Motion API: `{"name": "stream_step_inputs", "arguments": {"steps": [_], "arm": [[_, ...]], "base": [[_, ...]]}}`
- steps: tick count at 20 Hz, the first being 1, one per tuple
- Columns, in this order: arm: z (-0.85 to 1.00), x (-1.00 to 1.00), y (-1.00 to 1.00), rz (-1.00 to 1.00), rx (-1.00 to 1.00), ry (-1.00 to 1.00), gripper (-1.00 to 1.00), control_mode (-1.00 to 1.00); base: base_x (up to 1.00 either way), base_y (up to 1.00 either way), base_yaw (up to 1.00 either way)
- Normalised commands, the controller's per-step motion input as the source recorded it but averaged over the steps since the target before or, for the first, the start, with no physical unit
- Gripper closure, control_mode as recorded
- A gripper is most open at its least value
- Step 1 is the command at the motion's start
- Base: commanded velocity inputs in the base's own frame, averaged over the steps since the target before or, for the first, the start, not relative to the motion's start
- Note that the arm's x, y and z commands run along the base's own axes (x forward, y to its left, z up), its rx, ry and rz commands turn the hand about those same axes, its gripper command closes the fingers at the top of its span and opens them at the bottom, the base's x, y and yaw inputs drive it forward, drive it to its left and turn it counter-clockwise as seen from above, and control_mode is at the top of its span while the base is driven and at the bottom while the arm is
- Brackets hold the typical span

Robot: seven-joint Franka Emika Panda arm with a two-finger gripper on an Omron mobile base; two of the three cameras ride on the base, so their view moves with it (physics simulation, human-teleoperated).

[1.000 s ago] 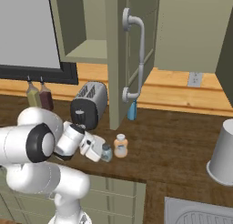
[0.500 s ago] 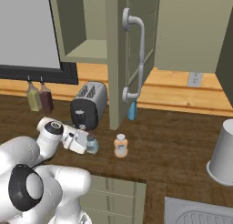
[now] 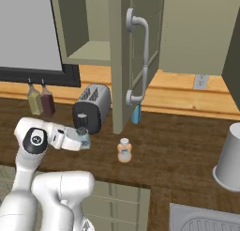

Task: Put the shaker and condiment bottle from the counter next to their counterparts in the cabinet.

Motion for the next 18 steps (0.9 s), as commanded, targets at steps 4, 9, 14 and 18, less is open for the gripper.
{"name": "stream_step_inputs", "arguments": {"steps": [4,9,14,18], "arm": [[0.97,-0.70,0.00,0.34,0.10,-0.13,1.00,-1.00],[1.00,-0.63,0.00,0.28,0.15,-0.02,1.00,-1.00],[0.85,-0.51,0.00,0.21,0.17,0.00,1.00,-1.00],[0.03,-0.05,0.25,0.11,-0.01,0.02,1.00,-1.00]], "base": [[0.00,0.00,0.00],[0.00,0.00,0.00],[0.00,0.00,0.00],[0.00,0.00,0.00]]}}
